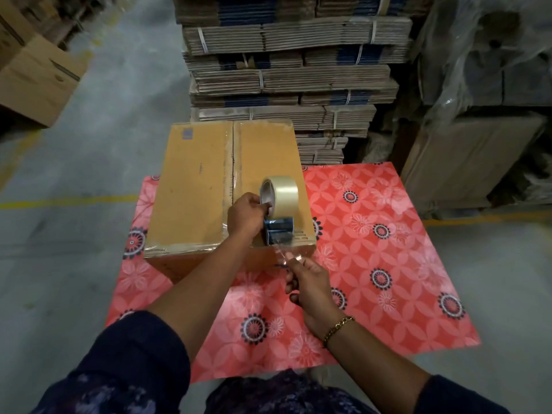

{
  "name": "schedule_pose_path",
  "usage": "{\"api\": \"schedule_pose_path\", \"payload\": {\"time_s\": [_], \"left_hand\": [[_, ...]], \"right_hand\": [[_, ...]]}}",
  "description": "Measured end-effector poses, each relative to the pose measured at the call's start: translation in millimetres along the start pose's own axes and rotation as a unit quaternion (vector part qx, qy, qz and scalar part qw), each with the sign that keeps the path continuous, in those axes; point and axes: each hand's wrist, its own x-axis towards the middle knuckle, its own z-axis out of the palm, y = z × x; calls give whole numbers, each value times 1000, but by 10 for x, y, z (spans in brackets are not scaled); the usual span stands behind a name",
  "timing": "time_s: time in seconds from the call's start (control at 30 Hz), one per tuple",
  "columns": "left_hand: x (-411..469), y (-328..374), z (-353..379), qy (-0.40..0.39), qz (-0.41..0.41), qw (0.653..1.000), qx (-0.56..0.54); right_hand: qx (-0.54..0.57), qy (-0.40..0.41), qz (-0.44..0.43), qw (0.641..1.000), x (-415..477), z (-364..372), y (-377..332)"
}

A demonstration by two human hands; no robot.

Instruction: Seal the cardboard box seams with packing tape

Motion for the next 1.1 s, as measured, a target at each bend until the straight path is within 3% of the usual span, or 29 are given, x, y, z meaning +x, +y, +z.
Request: {"api": "schedule_pose_path", "payload": {"time_s": [0.13,0.27,0.37,0.5,0.57,0.7,0.97,1.1], "left_hand": [[36,-136,-20,35,102,980,167],[-3,-281,-142,68,146,973,166],[-316,-457,-291,105,236,957,132],[-909,-750,-388,10,409,889,206],[-1027,-835,-366,-11,454,858,240],[-1070,-868,-279,-29,465,842,271],[-1063,-828,-199,4,456,855,247],[-1052,-788,-174,-1,433,875,217]], "right_hand": [[22,2,20,1000,-3,54,107],[44,-7,39,998,-21,69,173],[49,-13,38,998,-23,66,170],[56,-15,39,998,-10,64,195],[58,-17,42,997,-12,50,195],[52,-20,43,997,-26,46,174],[50,-37,47,997,-46,43,129],[72,-84,69,991,-64,15,107]]}}
